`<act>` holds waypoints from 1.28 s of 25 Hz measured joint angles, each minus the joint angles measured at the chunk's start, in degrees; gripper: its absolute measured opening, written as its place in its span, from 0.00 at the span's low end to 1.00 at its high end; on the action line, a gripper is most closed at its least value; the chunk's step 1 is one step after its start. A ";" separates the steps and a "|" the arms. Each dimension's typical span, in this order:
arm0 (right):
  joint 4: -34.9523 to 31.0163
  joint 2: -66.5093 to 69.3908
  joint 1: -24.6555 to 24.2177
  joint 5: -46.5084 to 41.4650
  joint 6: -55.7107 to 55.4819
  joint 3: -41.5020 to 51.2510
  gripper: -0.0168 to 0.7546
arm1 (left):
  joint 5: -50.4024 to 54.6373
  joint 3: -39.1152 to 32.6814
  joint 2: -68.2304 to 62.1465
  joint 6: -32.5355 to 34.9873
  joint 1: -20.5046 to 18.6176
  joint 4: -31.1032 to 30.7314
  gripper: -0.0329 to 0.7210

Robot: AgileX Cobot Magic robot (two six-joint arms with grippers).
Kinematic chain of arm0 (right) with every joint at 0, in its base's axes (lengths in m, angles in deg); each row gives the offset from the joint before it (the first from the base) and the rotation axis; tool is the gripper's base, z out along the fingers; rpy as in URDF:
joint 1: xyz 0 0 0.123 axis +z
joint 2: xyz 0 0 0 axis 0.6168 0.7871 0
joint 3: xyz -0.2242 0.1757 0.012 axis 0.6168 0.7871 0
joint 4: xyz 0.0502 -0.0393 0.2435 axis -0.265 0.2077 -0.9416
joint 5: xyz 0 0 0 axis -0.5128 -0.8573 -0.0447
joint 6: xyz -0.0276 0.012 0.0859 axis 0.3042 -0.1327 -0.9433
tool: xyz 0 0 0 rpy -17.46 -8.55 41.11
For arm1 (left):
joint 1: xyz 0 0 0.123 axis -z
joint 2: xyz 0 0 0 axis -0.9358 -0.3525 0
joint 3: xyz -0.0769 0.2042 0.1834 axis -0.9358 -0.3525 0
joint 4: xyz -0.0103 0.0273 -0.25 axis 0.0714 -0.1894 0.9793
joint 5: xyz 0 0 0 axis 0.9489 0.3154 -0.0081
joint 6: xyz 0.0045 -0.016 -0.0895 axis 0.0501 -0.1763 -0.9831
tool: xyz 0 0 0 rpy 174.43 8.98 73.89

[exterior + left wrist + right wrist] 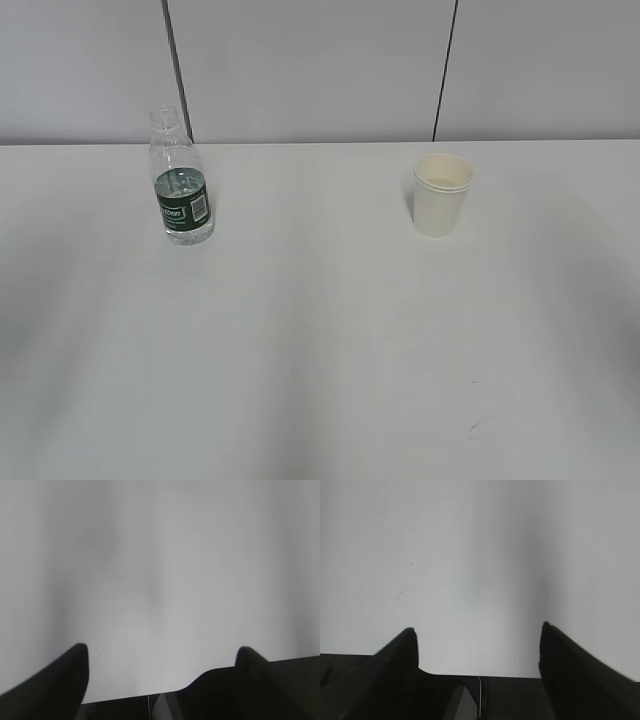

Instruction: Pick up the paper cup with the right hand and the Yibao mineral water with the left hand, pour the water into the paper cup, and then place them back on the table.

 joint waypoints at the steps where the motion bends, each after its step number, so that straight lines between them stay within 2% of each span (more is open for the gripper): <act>1: -0.12 -1.40 0.00 -0.11 0.00 0.12 0.78 | 0.08 -0.63 1.68 0.01 0.00 0.00 0.76; 15: -0.74 -24.25 0.00 -0.82 0.72 5.16 0.78 | 1.28 -14.54 29.50 0.43 0.00 0.00 0.76; 26: -0.74 -41.89 0.00 -1.24 3.43 14.76 0.78 | 1.65 -21.17 48.76 1.09 0.00 0.00 0.74; 32: -0.77 -50.48 0.00 -1.51 4.00 18.49 0.78 | 2.12 -24.05 54.85 2.24 0.00 -0.05 0.73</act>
